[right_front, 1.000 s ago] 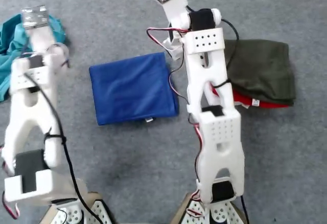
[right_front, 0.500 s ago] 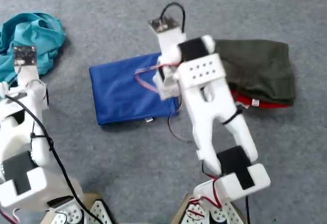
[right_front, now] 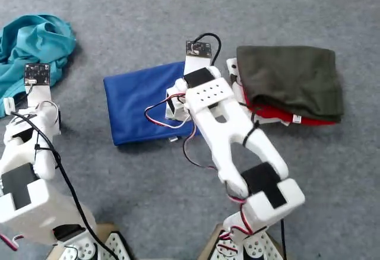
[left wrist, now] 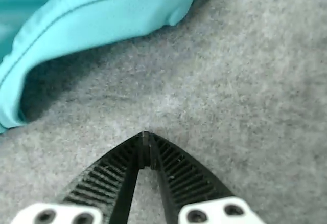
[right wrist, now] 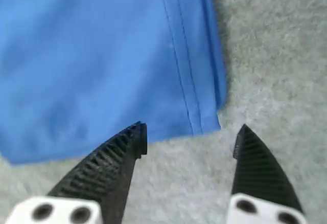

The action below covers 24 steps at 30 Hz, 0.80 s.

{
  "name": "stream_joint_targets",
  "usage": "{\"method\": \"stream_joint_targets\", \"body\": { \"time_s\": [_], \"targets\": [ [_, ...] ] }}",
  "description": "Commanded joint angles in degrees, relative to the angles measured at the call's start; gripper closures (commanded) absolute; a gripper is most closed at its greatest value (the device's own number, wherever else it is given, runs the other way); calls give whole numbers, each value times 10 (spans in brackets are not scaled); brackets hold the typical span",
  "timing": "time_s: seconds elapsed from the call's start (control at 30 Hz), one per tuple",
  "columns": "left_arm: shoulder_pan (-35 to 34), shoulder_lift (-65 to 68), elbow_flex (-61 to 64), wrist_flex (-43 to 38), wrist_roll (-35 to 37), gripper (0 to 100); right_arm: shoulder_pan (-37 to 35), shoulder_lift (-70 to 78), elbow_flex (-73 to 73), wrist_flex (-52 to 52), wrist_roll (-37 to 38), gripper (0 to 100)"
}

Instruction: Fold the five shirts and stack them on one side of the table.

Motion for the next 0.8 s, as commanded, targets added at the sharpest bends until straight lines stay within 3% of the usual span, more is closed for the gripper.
{"method": "stream_joint_targets", "body": {
  "time_s": [0.0,0.43,0.67,0.77],
  "targets": [
    [-9,-1,-16,-8,-4,970,-9,34,-1,-42,-10,704],
    [-9,0,-17,-8,-4,970,9,210,-74,-84,-25,708],
    [-9,0,-17,-7,-4,970,17,218,-74,-76,7,933],
    [-9,0,-18,-7,-4,970,17,217,-76,-49,20,962]
  ]
}}
